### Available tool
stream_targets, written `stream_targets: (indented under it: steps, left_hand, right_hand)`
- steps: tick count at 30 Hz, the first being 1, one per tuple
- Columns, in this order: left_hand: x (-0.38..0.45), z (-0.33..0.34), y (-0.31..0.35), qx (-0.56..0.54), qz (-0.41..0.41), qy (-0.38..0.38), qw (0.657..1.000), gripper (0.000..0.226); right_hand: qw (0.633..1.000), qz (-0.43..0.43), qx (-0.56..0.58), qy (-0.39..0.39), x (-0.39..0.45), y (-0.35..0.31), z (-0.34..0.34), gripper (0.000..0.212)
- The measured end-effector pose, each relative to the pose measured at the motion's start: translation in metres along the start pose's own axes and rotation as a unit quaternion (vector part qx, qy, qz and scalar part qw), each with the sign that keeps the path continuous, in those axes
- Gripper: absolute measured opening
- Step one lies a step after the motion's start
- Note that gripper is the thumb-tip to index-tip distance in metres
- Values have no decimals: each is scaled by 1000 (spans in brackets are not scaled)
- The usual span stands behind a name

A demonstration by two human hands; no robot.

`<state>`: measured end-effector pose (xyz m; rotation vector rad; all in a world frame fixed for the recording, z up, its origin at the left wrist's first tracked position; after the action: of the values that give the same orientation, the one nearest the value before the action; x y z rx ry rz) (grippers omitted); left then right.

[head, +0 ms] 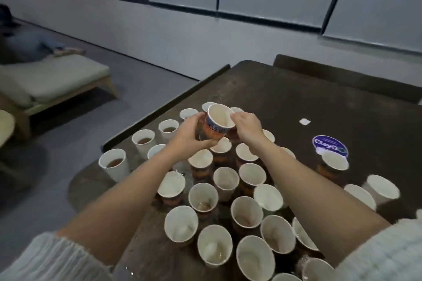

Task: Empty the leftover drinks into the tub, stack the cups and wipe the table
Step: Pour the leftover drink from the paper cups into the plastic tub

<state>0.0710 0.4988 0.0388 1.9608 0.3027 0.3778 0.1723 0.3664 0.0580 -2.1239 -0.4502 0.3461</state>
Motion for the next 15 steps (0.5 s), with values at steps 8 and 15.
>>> stream_targets:
  steps: [8, 15]
  left_hand:
    - [3, -92, -105, 188, -165, 15, 968, 72]
    - [5, -71, -142, 261, -184, -78, 944, 89]
  right_hand:
    - [989, -10, -144, -4, 59, -11, 93, 36]
    - [944, 23, -328, -40, 82, 9, 134, 24]
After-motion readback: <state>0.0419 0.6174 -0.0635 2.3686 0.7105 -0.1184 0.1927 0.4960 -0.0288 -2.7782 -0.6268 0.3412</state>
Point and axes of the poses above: each hand's wrist, its own x-axis towards the middle knuckle, its own z-axis out of the palm, y = z × x, the point moved 4 cm from there along x, towards the middle knuckle, and after that the axes turned 12 degrees about -x, right-handed, at the moved point
